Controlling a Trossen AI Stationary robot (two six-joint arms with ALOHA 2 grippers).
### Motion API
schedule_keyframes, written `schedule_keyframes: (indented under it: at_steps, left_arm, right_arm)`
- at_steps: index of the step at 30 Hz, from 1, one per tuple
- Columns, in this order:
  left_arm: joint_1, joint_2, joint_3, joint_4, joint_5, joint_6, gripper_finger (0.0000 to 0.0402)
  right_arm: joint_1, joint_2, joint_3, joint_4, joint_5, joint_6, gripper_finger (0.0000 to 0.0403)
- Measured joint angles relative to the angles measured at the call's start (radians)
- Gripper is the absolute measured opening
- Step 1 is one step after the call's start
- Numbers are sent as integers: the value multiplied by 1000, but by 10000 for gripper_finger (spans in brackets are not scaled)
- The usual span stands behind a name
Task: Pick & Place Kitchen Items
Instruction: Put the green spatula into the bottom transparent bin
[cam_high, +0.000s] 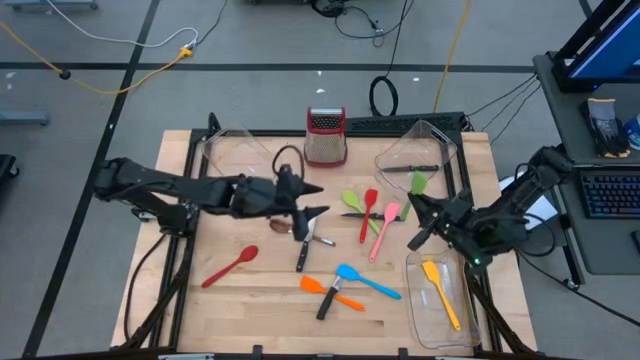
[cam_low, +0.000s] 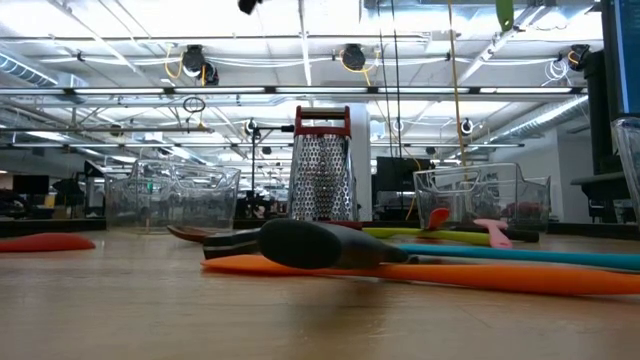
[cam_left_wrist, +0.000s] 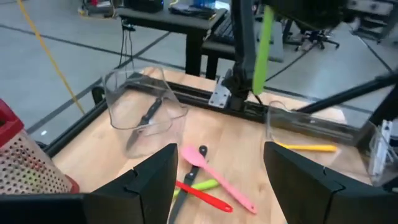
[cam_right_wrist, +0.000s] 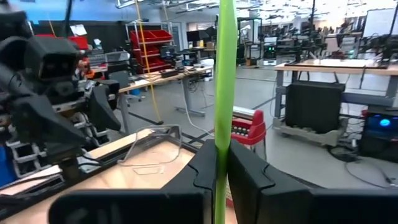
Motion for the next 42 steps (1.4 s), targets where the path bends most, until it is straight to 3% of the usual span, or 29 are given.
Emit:
schedule_keyframes:
  at_steps: [15, 22, 28, 36, 42]
  left_arm:
    - [-95, -13, 0, -58, -46, -36, 243]
    - [-115, -14, 0, -47, -46, -62, 243]
    - [-138, -14, 0, -26, -46, -70, 243]
    - [-161, -14, 0, -27, -46, -86, 243]
    - [-160, -14, 0, -26, -78, -85, 244]
  right_arm:
    - [106, 94, 0, 0, -18, 91, 13]
    - [-2, 103, 0, -93, -442, 269, 13]
    - [-136, 62, 43, -511, -738, 617, 13]
    - [-257, 48, 280, -1249, -1020, 1038, 13]
    - [-291, 48, 352, -1555, -1186, 1347, 13]
